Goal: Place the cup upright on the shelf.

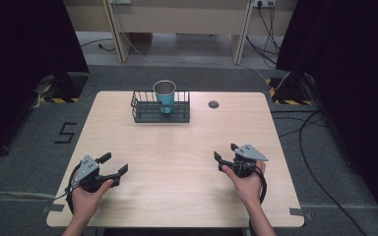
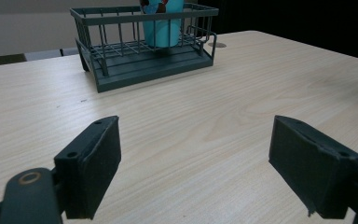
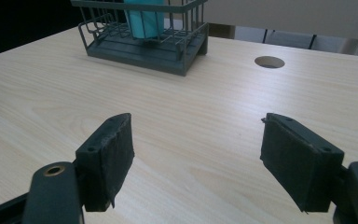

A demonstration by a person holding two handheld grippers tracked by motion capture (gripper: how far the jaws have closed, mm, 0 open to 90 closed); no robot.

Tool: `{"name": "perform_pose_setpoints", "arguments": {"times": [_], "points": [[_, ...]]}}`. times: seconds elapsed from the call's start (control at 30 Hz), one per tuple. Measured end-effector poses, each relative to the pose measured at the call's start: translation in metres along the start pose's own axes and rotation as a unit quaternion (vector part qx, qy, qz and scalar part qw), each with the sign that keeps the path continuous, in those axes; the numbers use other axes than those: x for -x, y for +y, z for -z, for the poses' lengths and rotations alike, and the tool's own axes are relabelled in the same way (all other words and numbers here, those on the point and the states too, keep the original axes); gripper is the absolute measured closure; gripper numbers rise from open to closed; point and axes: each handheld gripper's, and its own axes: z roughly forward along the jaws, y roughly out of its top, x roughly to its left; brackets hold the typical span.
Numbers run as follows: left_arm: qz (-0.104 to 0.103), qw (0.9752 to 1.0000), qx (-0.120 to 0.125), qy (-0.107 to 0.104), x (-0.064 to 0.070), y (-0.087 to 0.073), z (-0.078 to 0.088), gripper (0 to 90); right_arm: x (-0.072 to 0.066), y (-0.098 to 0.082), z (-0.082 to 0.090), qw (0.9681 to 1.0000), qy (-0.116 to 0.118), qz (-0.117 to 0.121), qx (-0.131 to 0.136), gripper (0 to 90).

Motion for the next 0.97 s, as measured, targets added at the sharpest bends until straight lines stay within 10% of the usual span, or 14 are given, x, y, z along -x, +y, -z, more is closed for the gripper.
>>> {"name": "perform_pose_setpoints", "arguments": {"times": [0.97], "points": [[-0.003,1.0000,0.001,-0.008,0.001,0.001,-0.002,16.4,-0.005,-0.026,0.019,0.9991,-0.026,0.001,0.034,14.7]]}}
